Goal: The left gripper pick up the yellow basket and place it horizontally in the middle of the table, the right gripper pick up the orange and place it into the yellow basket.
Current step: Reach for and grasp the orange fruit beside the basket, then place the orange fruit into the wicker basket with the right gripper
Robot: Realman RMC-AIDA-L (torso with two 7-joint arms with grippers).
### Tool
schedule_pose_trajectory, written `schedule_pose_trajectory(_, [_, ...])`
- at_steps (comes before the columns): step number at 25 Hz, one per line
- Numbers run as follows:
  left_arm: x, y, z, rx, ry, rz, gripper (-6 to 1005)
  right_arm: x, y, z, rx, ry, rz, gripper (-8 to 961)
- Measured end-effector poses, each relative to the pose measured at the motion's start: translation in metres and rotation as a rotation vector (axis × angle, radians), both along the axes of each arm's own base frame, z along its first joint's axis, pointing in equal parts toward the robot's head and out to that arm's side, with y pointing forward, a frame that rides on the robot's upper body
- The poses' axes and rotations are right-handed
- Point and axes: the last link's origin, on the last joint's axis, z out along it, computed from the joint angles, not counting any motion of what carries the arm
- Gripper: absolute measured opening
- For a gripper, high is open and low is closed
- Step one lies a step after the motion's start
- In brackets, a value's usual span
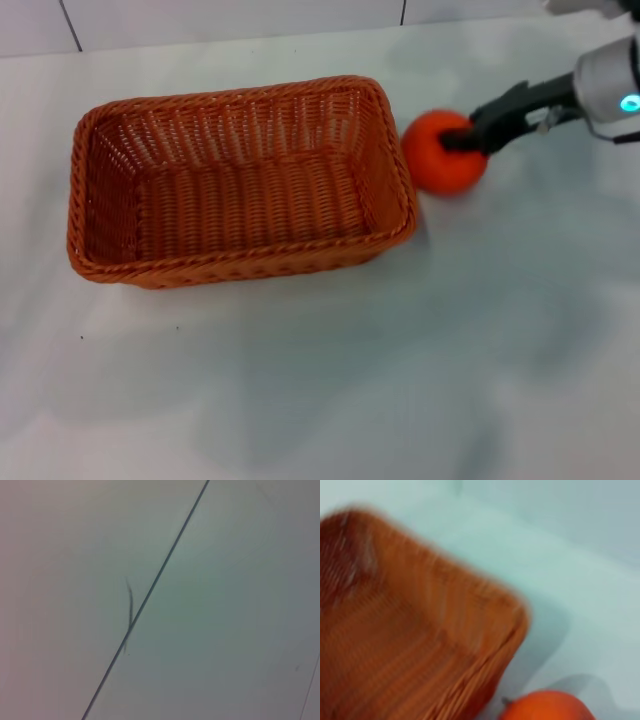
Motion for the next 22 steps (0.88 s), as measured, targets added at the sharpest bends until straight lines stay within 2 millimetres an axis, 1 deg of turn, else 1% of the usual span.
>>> schedule_pose_trajectory(3, [-0.001,-0.001,0.000,0.003,-0.001,0.004,768,0.005,0.005,0.021,0.116,0.127,-0.009,208])
schedule_pose_trajectory(7, [-0.003,-0.003,0.002,0.012,-0.009,0.012,769,0.005,0.006,0.049,0.296,0.331,0.013,182])
schedule_pose_trajectory(9, [-0.004,-0.004,0.002,0.015,-0.011,0.015,769,-0.002,0.004,0.058,0.376,0.446,0.051,172])
schedule_pose_trajectory(10, [-0.004,-0.004,0.002,0.016,-0.012,0.015,769,-0.008,0.003,0.059,0.394,0.494,0.077,168])
schedule_pose_trajectory(12, [-0.005,-0.005,0.003,0.018,-0.014,0.017,769,-0.026,0.001,0.054,0.408,0.589,0.148,158])
schedule_pose_trajectory(13, [-0.005,-0.005,0.003,0.018,-0.015,0.017,769,-0.036,-0.001,0.049,0.397,0.624,0.188,153])
schedule_pose_trajectory(15, [-0.004,-0.006,0.002,0.017,-0.017,0.013,769,-0.058,-0.005,0.034,0.345,0.663,0.272,134])
schedule_pose_trajectory(16, [-0.004,-0.006,0.002,0.017,-0.018,0.011,769,-0.070,-0.007,0.022,0.295,0.673,0.319,124])
schedule_pose_trajectory(18, [-0.005,-0.007,0.002,0.019,-0.020,0.012,768,-0.087,-0.011,0.003,0.212,0.676,0.384,105])
schedule_pose_trajectory(20, [-0.005,-0.008,0.002,0.020,-0.022,0.014,768,-0.097,-0.013,-0.013,0.154,0.662,0.413,145])
schedule_pose_trajectory(22, [-0.007,-0.010,0.002,0.021,-0.024,0.019,768,-0.099,-0.013,-0.019,0.140,0.654,0.408,184])
